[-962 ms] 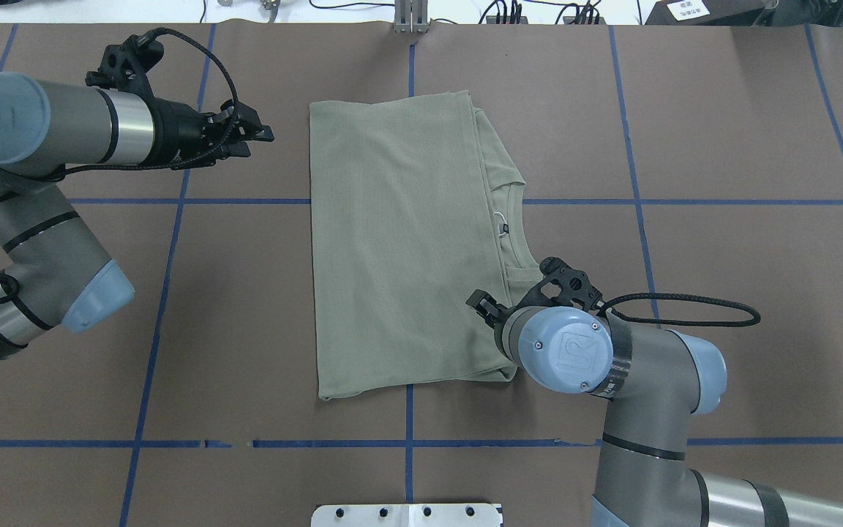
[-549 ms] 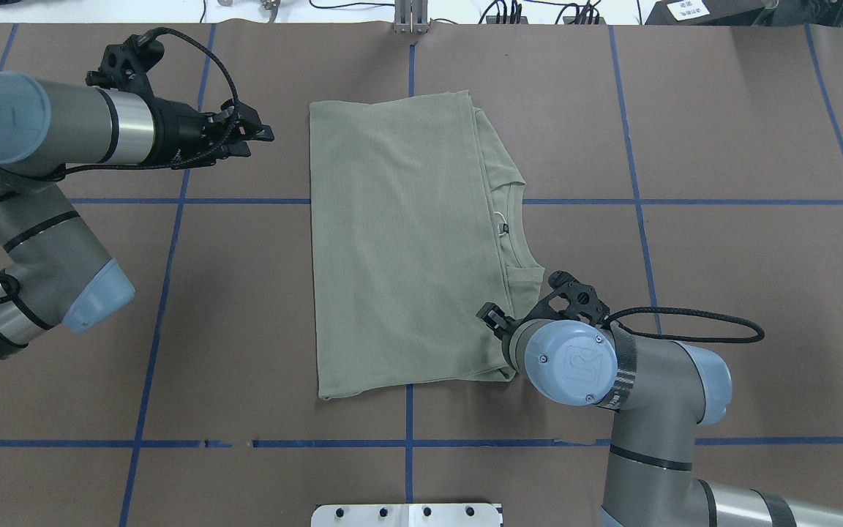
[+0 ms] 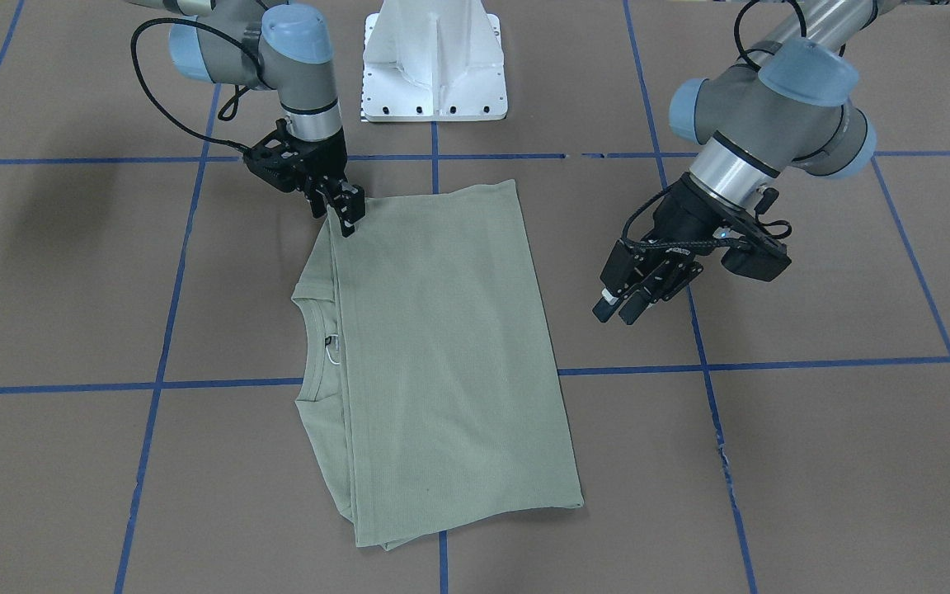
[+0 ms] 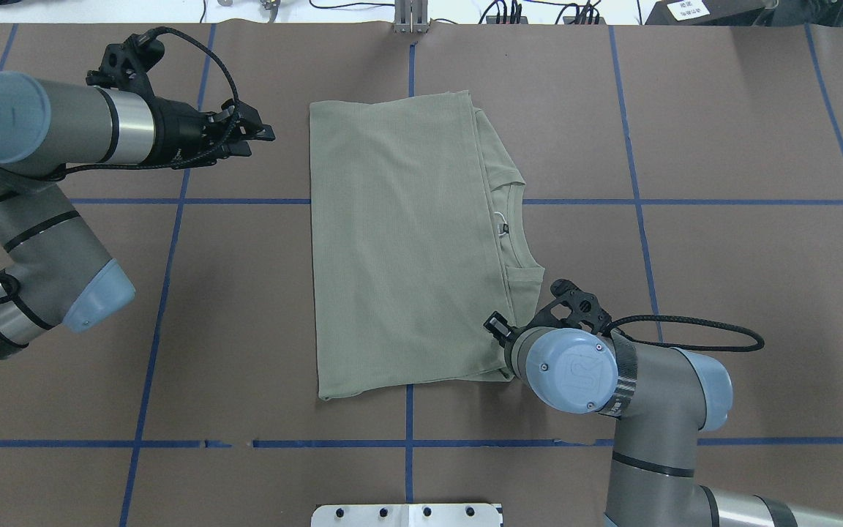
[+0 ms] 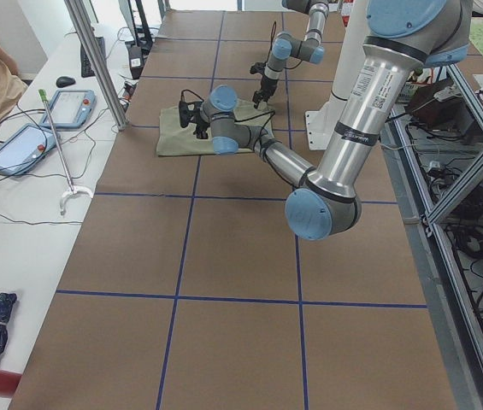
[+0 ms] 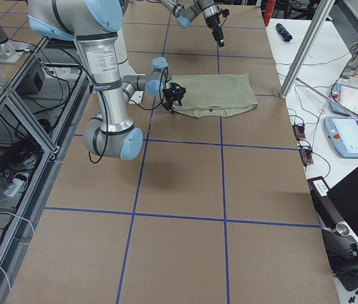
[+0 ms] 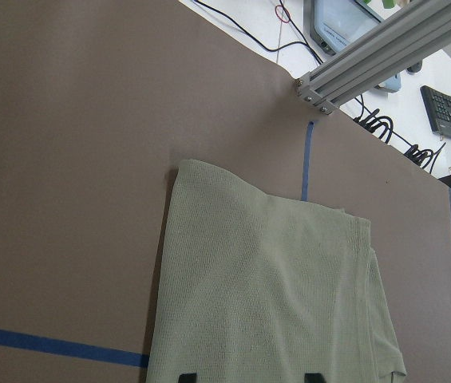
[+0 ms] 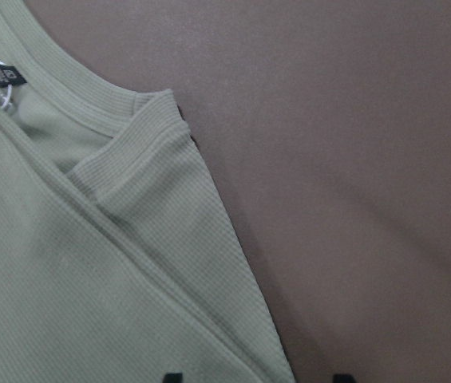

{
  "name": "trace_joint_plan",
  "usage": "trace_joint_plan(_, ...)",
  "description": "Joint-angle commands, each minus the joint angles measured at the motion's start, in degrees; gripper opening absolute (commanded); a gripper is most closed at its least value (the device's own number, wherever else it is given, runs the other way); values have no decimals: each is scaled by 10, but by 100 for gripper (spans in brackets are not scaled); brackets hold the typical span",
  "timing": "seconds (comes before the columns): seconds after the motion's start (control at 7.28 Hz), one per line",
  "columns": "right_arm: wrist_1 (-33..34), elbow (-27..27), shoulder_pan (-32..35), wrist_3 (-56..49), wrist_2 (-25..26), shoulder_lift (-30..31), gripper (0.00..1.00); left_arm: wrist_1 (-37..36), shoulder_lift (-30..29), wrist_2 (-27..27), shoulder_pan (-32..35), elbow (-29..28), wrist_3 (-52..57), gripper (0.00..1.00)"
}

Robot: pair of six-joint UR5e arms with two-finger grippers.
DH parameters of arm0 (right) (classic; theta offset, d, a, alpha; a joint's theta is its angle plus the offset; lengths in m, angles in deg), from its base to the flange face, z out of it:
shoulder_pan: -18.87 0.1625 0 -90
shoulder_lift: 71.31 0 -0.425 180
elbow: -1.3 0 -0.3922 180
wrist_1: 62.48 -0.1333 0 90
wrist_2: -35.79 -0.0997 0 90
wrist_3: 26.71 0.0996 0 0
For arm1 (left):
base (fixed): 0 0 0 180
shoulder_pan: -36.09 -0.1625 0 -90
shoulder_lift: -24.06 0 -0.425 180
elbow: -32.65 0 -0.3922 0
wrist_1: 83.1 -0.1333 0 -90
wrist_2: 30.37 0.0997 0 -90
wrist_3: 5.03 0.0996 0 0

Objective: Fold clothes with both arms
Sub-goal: 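Move the left gripper to the shirt edge nearest the robot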

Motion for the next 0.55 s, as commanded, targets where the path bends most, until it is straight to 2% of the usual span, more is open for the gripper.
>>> trace_joint_plan(0.0,0,5,-1,-1,-3,1,0,-1,0,0,0,0,0,54)
trace_joint_plan(0.41,1,8,-4,-1,-3,1,0,0,0,0,0,0,0,54)
